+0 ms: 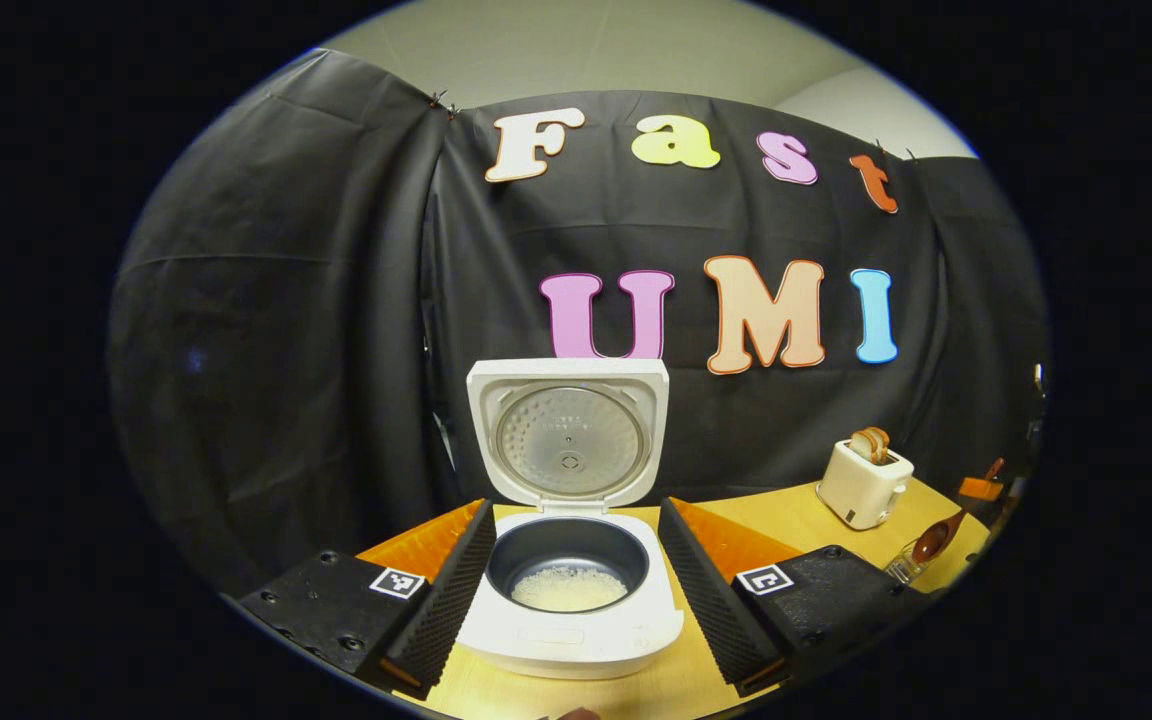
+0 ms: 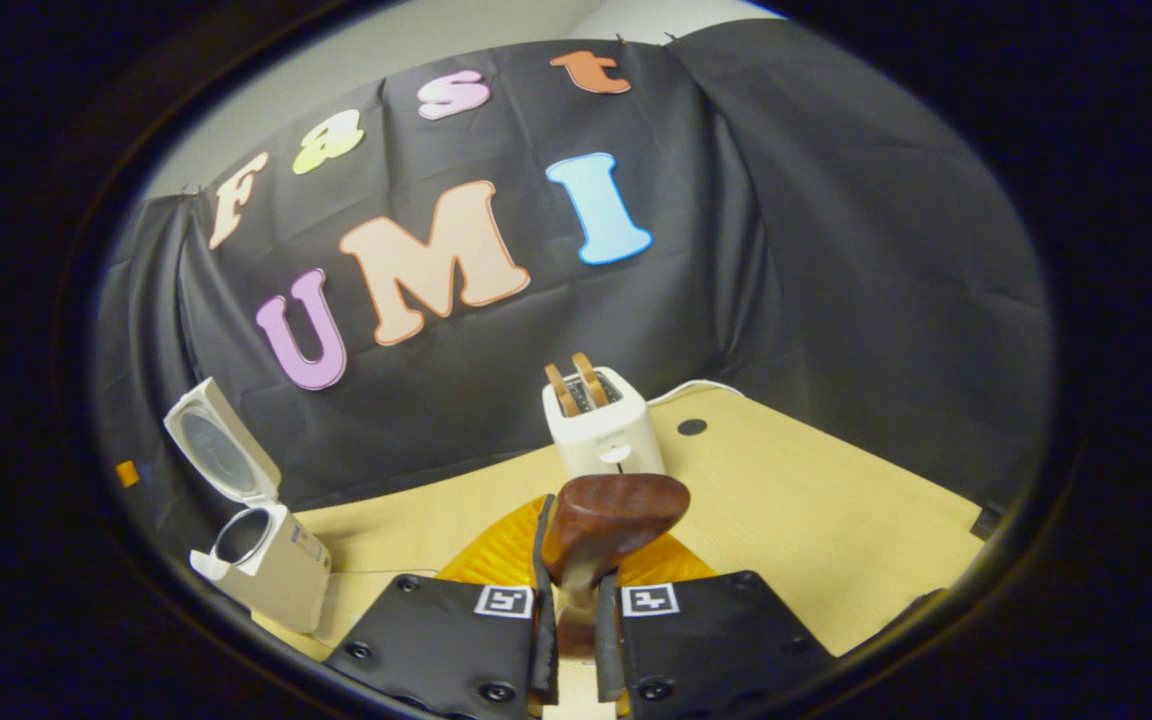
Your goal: Close the left gripper, press the button to open the rice cooker; take a wooden spoon from the chopstick holder with the right hand, scoop a spoonful of rice and pour it into the rice cooker, then put the wooden spoon back into the chopstick holder.
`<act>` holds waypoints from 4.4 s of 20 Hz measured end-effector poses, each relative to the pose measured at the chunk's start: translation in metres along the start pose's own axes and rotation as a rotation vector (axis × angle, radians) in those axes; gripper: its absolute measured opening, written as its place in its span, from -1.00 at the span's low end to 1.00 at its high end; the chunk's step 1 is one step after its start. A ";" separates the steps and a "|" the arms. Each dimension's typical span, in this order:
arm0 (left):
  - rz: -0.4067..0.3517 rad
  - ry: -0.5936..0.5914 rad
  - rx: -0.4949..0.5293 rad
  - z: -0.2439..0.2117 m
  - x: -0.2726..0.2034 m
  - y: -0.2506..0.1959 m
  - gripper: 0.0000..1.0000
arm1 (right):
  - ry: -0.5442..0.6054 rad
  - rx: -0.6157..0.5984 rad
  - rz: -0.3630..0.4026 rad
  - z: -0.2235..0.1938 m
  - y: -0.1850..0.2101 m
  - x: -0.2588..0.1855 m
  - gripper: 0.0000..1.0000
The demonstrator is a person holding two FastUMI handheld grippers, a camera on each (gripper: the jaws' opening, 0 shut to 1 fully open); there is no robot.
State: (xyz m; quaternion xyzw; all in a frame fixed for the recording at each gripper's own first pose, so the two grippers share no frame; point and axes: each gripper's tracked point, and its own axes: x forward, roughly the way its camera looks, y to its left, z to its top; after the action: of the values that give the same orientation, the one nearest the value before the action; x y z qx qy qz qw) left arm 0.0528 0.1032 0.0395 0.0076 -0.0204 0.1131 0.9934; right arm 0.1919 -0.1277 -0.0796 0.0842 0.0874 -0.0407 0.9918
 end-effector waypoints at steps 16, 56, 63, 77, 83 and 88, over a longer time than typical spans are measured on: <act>-0.048 0.046 -0.007 -0.021 -0.001 0.031 0.94 | 0.083 -0.218 0.227 -0.074 0.185 0.007 -0.65; -0.152 0.113 0.009 -0.053 0.005 0.057 0.94 | 0.171 0.725 0.068 -0.138 0.153 0.000 -0.65; -0.164 0.134 -0.008 -0.061 0.003 0.060 0.94 | 0.111 0.771 0.156 -0.087 0.195 -0.026 -0.66; -0.164 0.158 -0.072 -0.085 -0.003 0.097 0.90 | 0.105 0.632 0.354 -0.025 0.369 -0.027 -0.66; -0.165 0.175 -0.095 -0.097 -0.008 0.117 0.91 | 0.085 0.416 0.358 -0.030 0.436 -0.015 -0.71; -0.169 0.189 -0.108 -0.108 -0.013 0.127 0.91 | 0.086 0.196 0.363 -0.056 0.479 -0.005 -0.71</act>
State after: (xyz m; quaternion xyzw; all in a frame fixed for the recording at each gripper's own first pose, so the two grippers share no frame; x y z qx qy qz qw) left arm 0.0157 0.2258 -0.0677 -0.0551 0.0678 0.0280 0.9958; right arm 0.2235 0.3532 -0.0568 0.1962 0.1085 0.1338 0.9653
